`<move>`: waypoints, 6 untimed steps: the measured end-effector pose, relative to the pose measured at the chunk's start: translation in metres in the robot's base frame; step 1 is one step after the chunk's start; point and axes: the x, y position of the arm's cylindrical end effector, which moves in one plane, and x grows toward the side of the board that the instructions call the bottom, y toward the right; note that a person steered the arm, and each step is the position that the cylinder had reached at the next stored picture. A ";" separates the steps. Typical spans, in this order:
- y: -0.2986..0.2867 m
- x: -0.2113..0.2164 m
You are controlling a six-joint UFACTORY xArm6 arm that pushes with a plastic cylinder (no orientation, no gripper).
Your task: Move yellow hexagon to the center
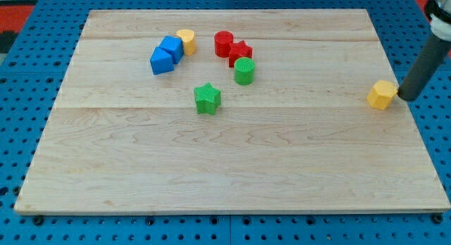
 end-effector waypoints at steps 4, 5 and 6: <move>-0.094 -0.042; -0.174 -0.013; -0.222 -0.013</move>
